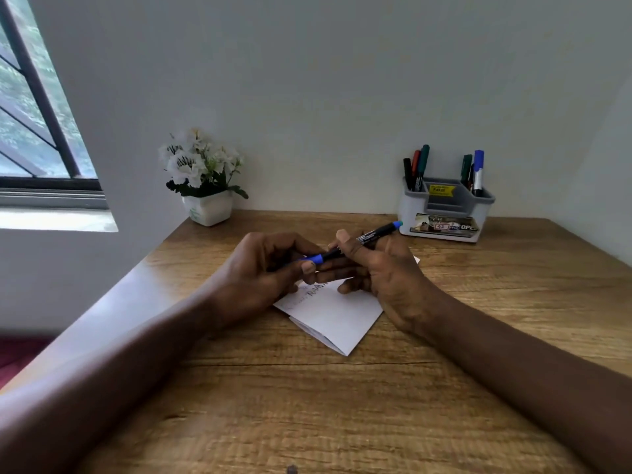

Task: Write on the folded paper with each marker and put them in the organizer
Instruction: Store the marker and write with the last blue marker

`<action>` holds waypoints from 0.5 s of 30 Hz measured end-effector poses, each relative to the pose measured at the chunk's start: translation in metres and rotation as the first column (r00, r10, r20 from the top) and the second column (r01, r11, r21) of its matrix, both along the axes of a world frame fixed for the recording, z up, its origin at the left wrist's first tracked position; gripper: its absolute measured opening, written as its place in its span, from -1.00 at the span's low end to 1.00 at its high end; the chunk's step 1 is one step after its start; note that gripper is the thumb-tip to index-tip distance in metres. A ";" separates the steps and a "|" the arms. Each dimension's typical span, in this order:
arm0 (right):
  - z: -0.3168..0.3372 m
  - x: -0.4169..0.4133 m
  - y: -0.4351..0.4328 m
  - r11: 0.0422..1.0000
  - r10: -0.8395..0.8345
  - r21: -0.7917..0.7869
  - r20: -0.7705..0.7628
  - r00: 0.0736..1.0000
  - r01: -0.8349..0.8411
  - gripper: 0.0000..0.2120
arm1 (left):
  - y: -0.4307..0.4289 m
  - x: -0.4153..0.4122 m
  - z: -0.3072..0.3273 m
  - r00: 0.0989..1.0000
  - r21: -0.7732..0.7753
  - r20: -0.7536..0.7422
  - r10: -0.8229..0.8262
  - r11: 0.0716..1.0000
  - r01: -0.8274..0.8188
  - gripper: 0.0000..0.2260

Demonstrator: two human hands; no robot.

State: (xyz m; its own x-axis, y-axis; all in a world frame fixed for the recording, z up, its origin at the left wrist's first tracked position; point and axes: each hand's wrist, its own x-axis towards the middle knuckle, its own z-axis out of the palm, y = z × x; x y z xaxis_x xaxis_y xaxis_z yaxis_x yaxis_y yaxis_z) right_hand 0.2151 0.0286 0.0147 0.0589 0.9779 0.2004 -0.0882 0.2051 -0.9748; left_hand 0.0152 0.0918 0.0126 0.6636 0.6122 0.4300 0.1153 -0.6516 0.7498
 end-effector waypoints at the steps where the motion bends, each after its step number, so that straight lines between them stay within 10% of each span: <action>1: 0.000 0.001 0.001 1.000 0.013 -0.015 -0.019 1.000 -0.013 -0.75 | 0.000 -0.001 0.000 1.000 -0.015 0.000 -0.011 1.000 0.011 -0.85; 9: 0.000 0.006 0.000 0.979 -0.194 0.047 -0.062 0.979 0.197 -0.65 | 0.012 -0.009 -0.002 0.963 0.112 -0.072 0.259 0.962 -0.250 -0.88; 15: 0.002 0.007 -0.004 0.872 -0.414 0.407 0.318 0.853 0.272 -0.78 | 0.018 -0.014 -0.003 0.832 0.443 -0.253 0.493 0.824 -0.354 -0.77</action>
State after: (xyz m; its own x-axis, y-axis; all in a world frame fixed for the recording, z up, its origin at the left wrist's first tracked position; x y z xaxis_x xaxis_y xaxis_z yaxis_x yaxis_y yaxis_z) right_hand 0.2221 0.0250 0.0163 0.2270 0.7763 0.5881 0.4149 0.4692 -0.7795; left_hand 0.0009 0.1098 0.0094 0.5194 0.7119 0.4727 0.6465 -0.6891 0.3274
